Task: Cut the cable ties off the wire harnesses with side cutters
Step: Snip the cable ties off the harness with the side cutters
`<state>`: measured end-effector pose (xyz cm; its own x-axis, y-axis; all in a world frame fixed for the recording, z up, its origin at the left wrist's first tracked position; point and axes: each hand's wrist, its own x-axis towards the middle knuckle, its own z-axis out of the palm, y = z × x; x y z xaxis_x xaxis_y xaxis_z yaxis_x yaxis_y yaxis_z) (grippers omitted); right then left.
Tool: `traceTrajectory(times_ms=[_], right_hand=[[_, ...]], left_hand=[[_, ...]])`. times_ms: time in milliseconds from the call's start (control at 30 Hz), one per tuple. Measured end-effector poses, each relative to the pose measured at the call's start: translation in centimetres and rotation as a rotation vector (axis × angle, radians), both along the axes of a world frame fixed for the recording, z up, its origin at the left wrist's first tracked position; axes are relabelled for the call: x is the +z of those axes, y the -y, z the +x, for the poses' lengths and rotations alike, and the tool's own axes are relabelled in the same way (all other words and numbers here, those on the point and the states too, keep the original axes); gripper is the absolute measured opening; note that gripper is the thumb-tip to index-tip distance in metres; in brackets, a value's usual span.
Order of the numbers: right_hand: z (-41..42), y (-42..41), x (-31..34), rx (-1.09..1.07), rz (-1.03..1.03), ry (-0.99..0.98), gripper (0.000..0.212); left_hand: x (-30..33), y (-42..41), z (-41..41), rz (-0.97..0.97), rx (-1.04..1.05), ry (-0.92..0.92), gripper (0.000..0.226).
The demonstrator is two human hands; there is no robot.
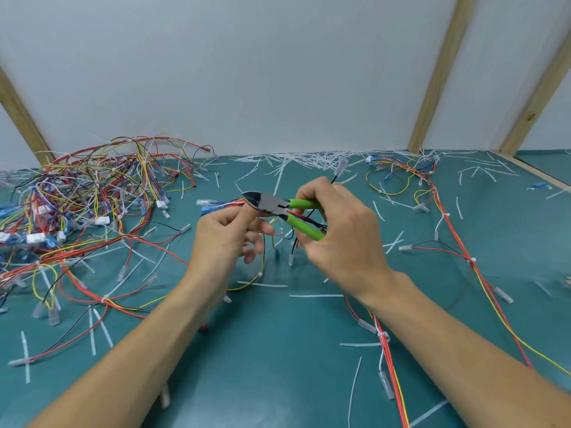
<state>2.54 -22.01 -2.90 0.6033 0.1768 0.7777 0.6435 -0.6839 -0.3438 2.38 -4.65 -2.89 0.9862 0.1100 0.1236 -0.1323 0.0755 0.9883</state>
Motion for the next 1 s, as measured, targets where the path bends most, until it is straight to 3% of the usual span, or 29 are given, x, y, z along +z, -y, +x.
traceTrajectory(times_ms=[167, 367, 533, 767, 1000], right_hand=[[0.1, 0.0, -0.1, -0.014, -0.062, -0.029, 0.031], [0.1, 0.1, 0.0, -0.013, -0.13, 0.033, 0.031], [0.0, 0.2, 0.2, 0.031, -0.15, 0.048, 0.025], [0.0, 0.7, 0.7, -0.02, -0.046, -0.06, 0.029], [0.8, 1.7, 0.7, -0.046, 0.009, -0.173, 0.035]], left_hand=[[0.1, -0.3, -0.1, -0.098, 0.014, -0.112, 0.023], [0.0, -0.6, 0.0, -0.184, 0.004, -0.142, 0.027], [0.1, -1.0, 0.2, -0.153, -0.007, -0.268, 0.026], [0.0, -1.3, 0.4, -0.221, -0.045, -0.169, 0.026], [0.2, -1.3, 0.6, -0.23, 0.106, 0.047, 0.021]])
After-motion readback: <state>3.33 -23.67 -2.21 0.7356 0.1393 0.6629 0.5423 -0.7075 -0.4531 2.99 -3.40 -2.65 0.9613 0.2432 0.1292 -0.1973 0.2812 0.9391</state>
